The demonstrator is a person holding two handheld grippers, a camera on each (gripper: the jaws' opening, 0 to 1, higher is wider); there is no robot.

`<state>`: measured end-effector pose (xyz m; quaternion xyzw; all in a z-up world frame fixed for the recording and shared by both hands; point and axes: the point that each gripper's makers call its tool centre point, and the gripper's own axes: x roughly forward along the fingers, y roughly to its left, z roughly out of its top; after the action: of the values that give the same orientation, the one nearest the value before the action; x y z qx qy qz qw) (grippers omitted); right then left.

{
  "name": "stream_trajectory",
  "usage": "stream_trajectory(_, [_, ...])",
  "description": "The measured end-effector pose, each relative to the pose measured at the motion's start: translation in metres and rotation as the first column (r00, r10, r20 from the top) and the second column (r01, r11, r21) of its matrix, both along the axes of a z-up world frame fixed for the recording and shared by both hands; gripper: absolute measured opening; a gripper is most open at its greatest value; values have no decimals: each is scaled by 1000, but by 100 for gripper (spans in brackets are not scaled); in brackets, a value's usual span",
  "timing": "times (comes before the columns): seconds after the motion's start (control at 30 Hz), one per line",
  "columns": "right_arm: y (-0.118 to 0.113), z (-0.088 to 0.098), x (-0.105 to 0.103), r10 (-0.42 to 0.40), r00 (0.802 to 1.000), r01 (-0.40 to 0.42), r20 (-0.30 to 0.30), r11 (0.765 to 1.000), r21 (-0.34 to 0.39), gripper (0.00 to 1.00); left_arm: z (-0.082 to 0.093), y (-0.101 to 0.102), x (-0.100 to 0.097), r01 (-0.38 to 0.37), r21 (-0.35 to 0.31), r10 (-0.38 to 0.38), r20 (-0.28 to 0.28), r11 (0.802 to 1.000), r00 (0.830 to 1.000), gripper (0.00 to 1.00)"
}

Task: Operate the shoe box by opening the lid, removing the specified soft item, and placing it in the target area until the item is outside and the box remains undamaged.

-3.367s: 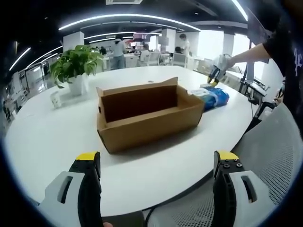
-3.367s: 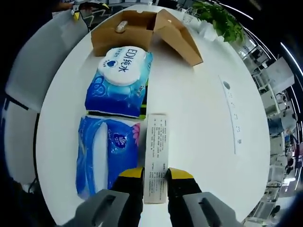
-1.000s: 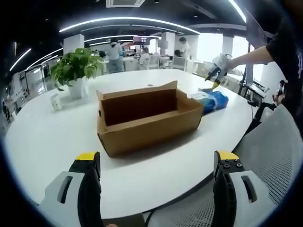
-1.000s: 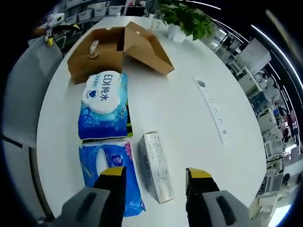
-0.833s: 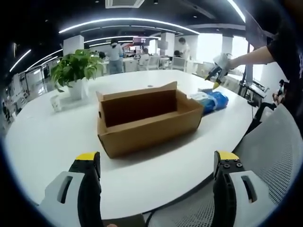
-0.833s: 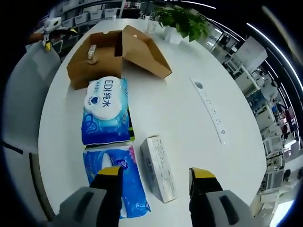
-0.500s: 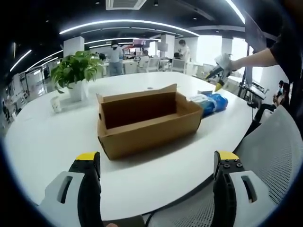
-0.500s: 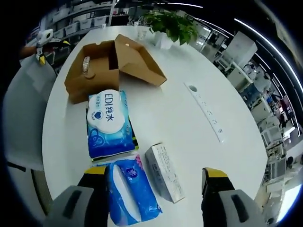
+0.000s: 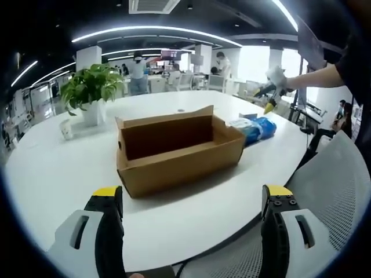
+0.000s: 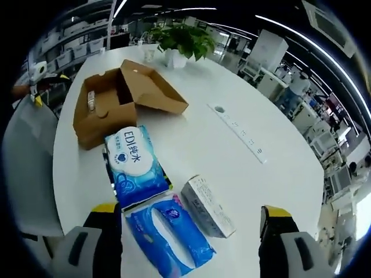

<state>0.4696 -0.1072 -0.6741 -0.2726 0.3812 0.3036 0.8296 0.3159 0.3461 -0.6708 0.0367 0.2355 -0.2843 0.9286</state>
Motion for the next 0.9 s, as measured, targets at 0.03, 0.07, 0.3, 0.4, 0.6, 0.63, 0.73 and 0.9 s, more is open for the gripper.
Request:
stream_trajectory(0.03, [2,2,-2,-3,1000,3,5,1000,7,99,0,0,0,3,3,-3,0,1000,1000,99])
stream_trajectory(0.07, [5,5,-4,-11,1000,11,17,1000,23,99,0,0,-1,5,4,-5,-1,1000,1000,99])
stream_trajectory(0.3, [16,12,-16,-50,997,46,55,997,64,99,-2,1,0,-2,29,2,-4,1000,1000,99])
stream_trajectory(0.4, [18,13,-22,-72,996,67,60,994,91,99,-1,2,1,-11,17,12,-5,1000,1000,99])
stream_trajectory(0.6, [22,15,-34,-125,990,114,73,984,134,99,0,0,1,-10,0,10,-11,1000,1000,99])
stream_trajectory(0.63, [22,16,-34,-136,988,124,78,982,143,99,0,-1,1,-11,-5,11,-14,1000,1000,99])
stream_trajectory(0.73, [25,18,-41,-152,985,138,83,978,156,99,-1,0,1,-12,-8,12,-16,1000,1000,99])
stream_trajectory(0.9, [34,19,-50,-173,980,155,97,973,169,99,0,1,1,-24,-17,23,-25,1000,999,99])
